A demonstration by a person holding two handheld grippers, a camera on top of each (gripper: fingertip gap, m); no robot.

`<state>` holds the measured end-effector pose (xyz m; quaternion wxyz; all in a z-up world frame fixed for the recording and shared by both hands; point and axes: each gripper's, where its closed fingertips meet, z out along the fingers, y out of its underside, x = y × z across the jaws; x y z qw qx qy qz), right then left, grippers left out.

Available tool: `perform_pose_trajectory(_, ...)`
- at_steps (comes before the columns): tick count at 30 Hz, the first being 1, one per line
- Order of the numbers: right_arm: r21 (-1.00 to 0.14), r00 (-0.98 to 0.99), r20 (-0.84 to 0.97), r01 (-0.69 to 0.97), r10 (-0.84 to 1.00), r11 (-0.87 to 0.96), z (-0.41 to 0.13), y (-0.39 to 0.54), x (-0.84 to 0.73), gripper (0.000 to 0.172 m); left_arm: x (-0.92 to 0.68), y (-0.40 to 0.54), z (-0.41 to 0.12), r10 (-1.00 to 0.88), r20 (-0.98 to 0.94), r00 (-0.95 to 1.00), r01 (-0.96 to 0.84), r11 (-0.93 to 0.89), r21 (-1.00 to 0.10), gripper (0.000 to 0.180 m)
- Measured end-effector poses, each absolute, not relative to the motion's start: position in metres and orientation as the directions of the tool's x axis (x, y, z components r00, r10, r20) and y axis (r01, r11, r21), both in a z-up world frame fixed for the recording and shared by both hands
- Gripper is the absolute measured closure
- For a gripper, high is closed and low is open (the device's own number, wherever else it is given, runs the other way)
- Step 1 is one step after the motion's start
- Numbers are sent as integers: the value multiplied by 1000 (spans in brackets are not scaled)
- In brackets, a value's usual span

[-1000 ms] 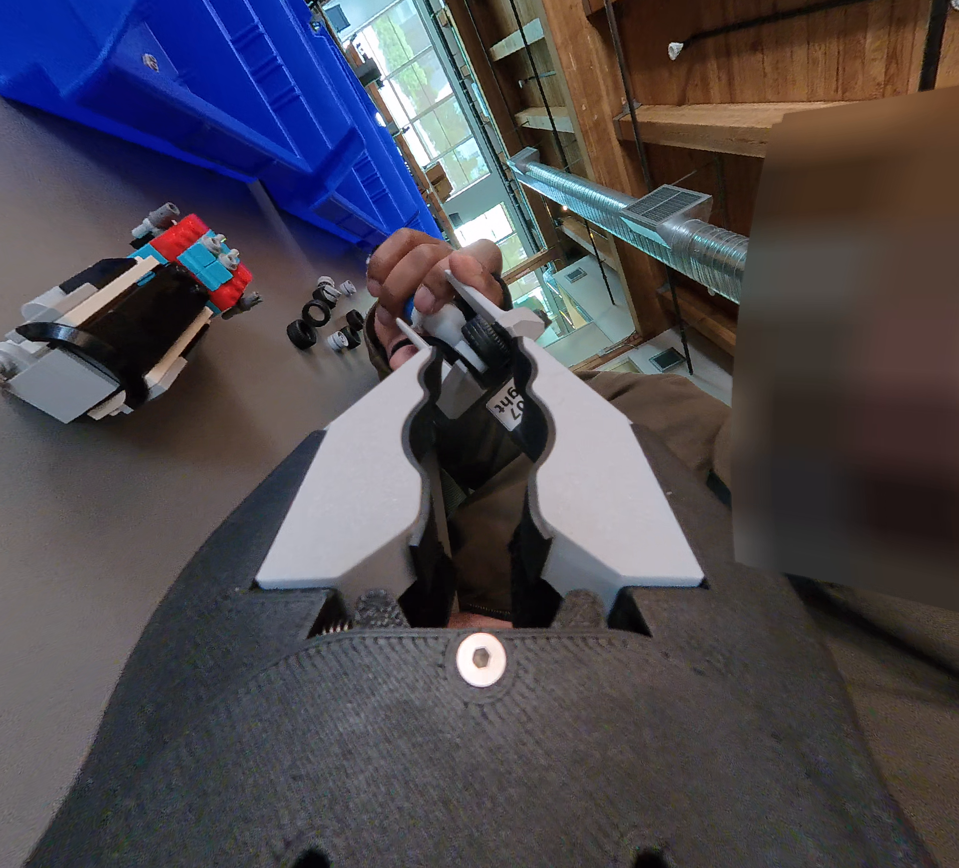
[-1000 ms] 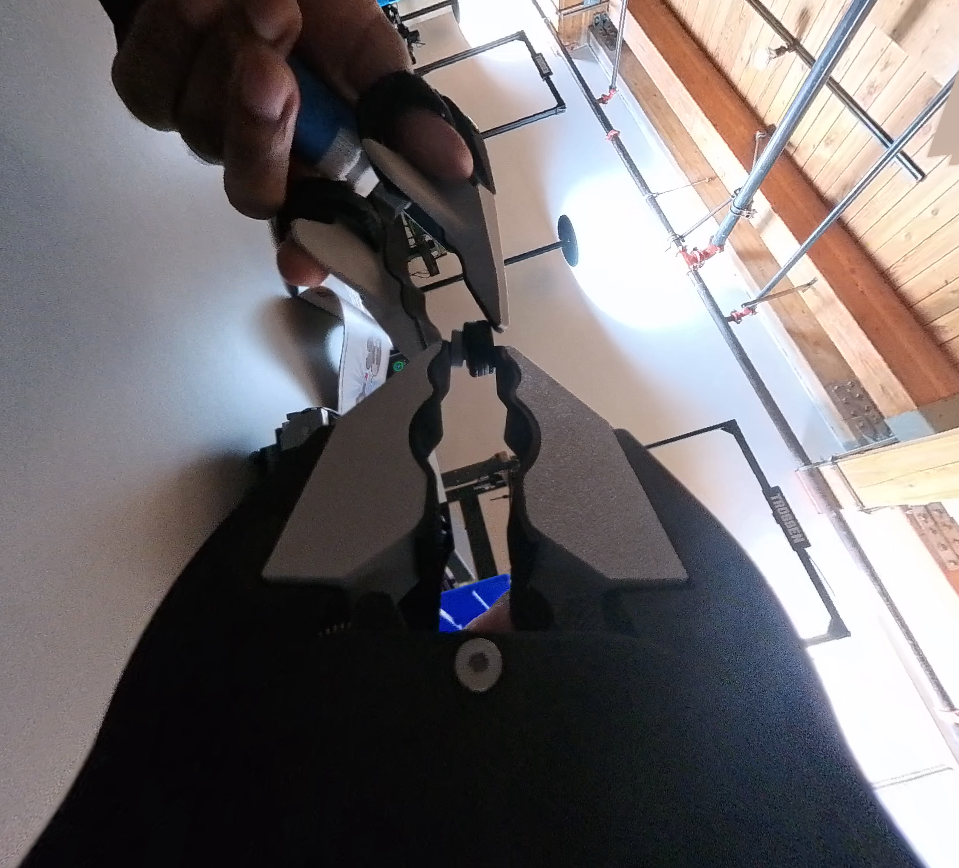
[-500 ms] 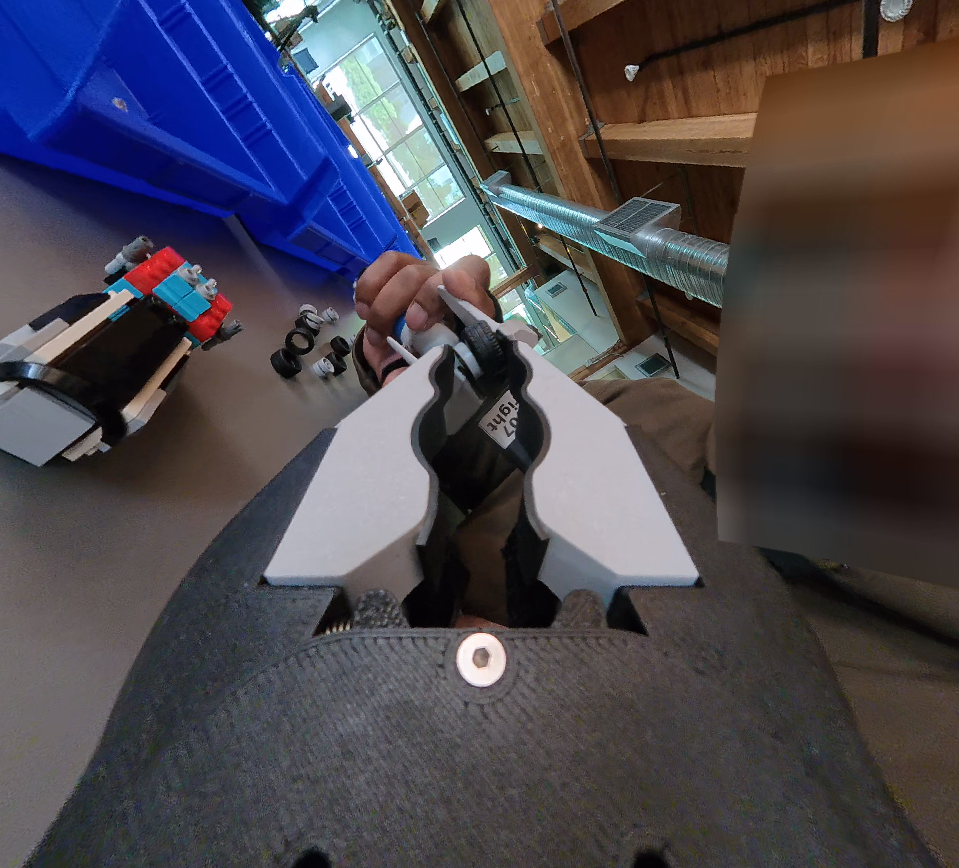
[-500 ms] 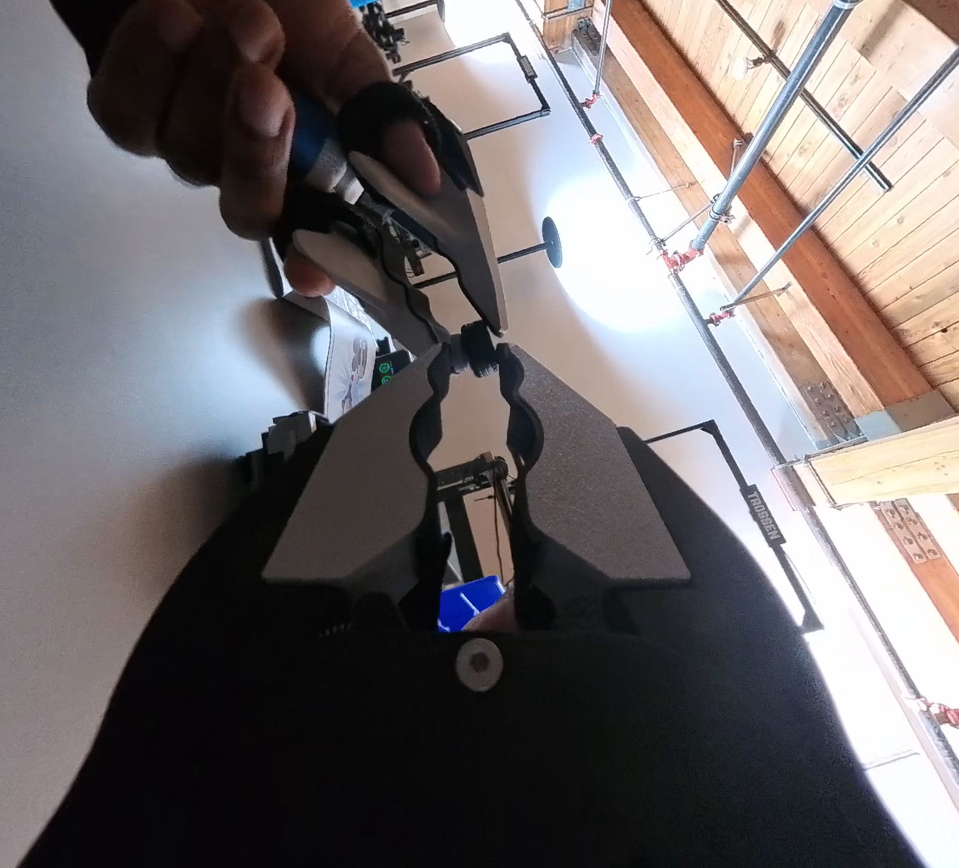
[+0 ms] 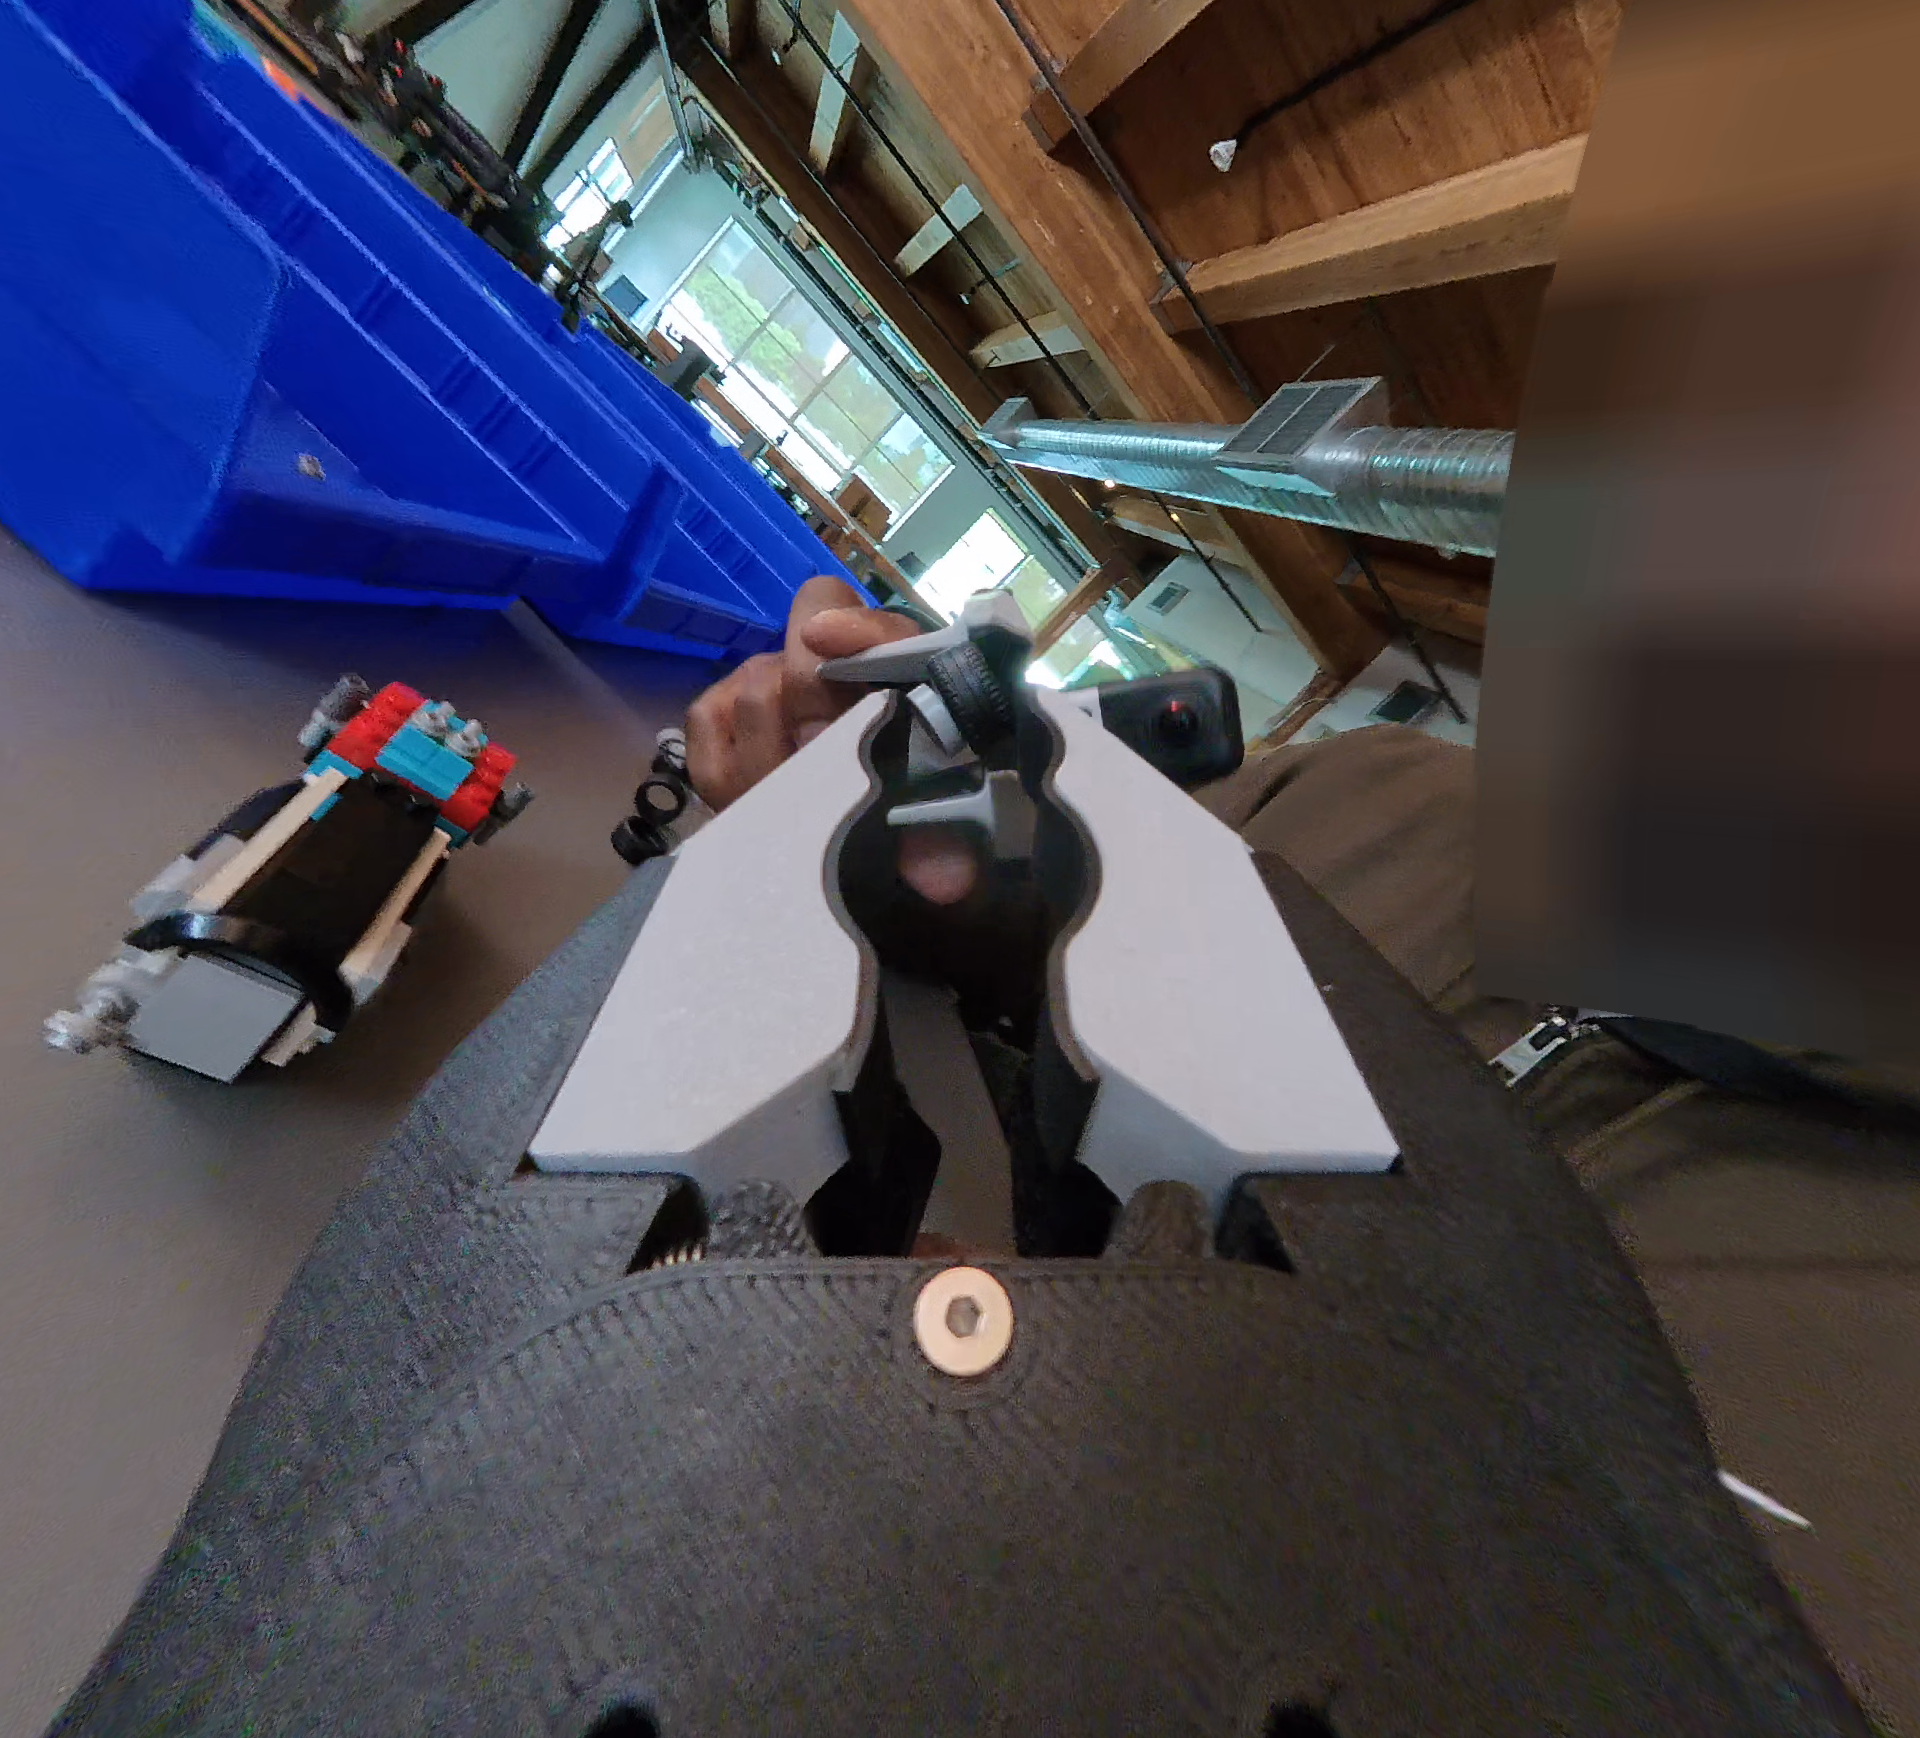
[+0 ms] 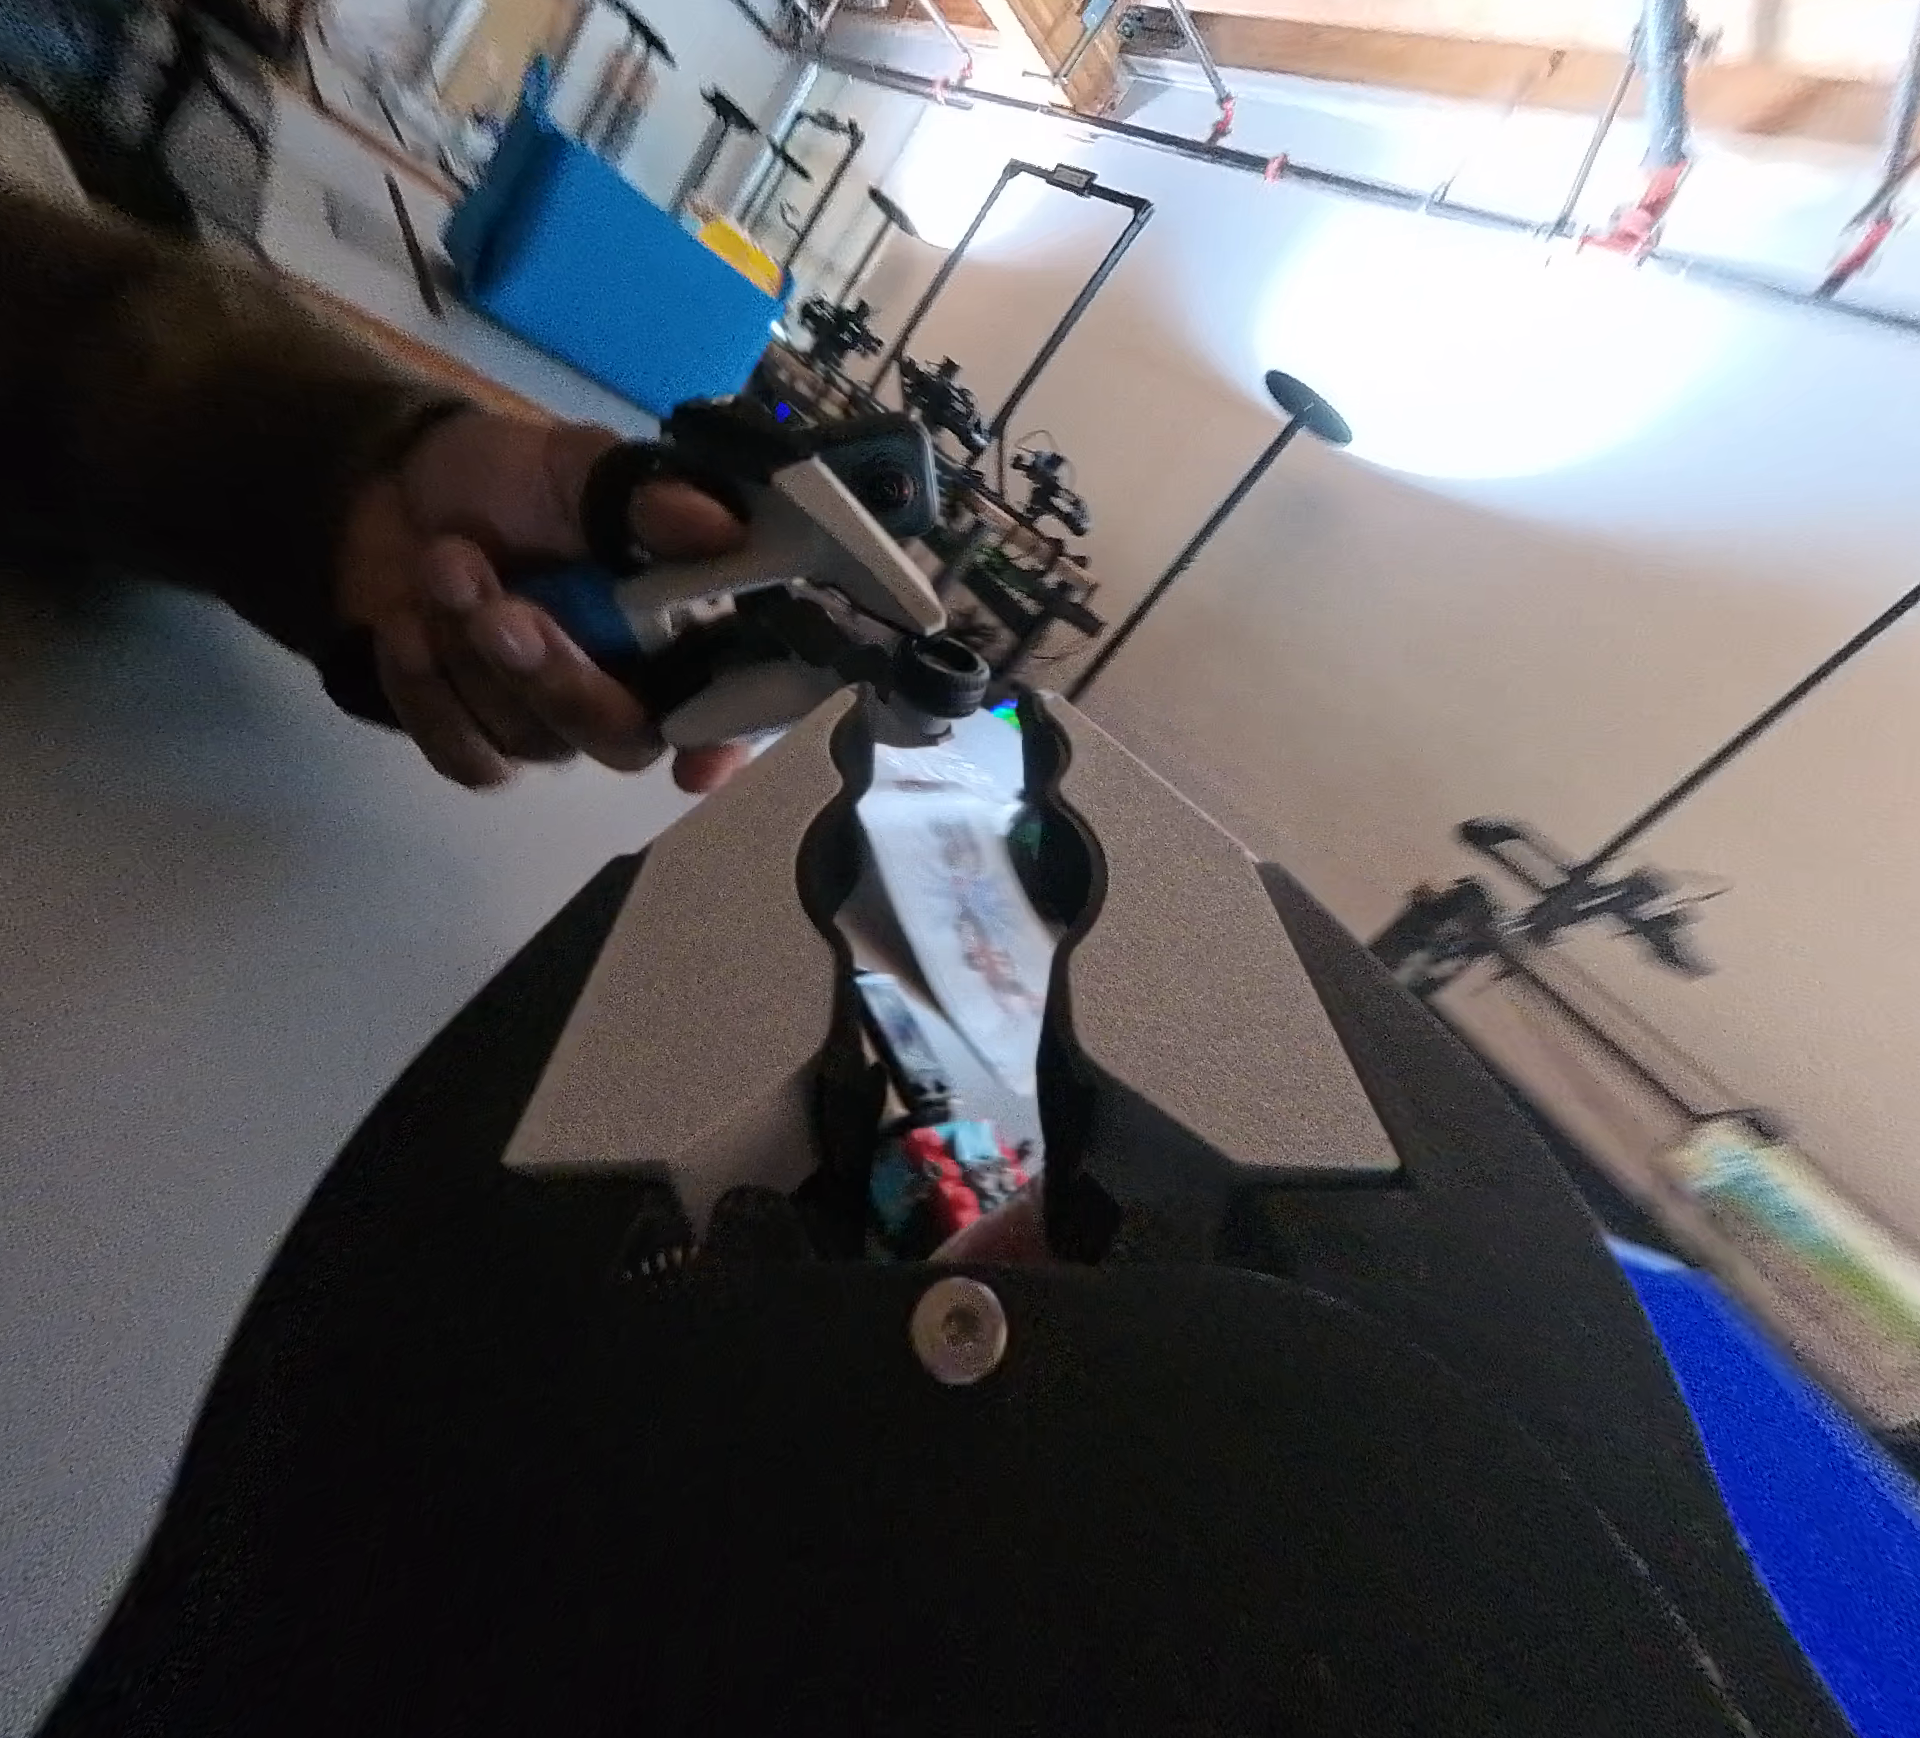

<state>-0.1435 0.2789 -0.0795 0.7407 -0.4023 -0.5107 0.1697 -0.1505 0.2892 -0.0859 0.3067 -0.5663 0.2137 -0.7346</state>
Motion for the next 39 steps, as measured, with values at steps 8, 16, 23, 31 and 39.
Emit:
perform_pose_trajectory(8,-976,185,-122,-199,975,-85,-71,285,-138,141,-148,283,-79,-886,463,-25,216,-457,-863,160)
perform_pose_trajectory(16,-932,21,-313,-198,949,-303,-77,276,-144,142,-144,278,-78,-948,316,47,200,-301,-932,160)
perform_pose_trajectory(23,-926,-13,-334,-185,943,-330,-79,273,-146,148,-140,271,-78,-970,236,63,180,-222,-958,163)
perform_pose_trajectory(31,-934,-38,-300,-192,953,-301,-79,269,-145,155,-139,269,-76,-968,249,40,189,-238,-953,163)
perform_pose_trajectory(39,-940,-86,-268,-195,960,-280,-77,261,-144,155,-137,261,-73,-951,306,-43,212,-307,-928,163)
